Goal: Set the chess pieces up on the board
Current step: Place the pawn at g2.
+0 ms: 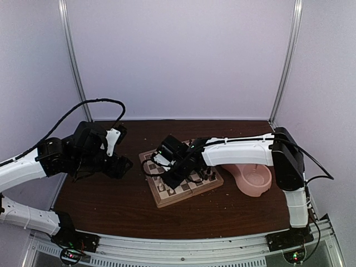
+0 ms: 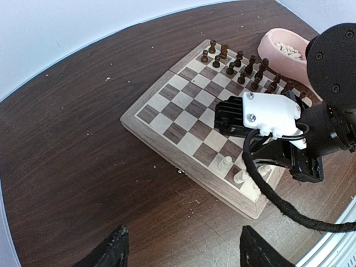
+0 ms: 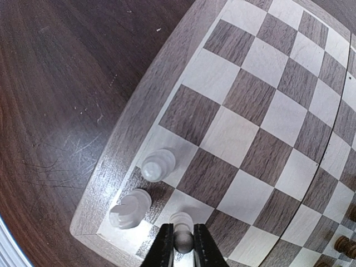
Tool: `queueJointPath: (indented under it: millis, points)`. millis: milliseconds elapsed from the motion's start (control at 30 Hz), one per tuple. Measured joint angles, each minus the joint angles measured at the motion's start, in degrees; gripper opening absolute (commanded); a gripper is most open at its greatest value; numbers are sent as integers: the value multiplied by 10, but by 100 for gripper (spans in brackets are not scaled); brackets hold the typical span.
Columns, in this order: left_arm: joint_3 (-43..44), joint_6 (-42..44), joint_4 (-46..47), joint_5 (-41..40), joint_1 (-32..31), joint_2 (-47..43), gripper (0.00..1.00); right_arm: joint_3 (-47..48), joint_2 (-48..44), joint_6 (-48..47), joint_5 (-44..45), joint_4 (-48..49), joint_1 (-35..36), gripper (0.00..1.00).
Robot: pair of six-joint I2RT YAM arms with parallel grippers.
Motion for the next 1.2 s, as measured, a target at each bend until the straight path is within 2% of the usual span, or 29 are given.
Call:
queueJointPath:
  millis: [667, 1200]
  points:
    - [0, 0, 0, 0, 0, 0, 68, 18, 14, -4, 6, -14, 0, 16]
    - [-2, 0, -1, 0, 0, 0, 68, 19, 18, -13, 14, -22, 2, 30]
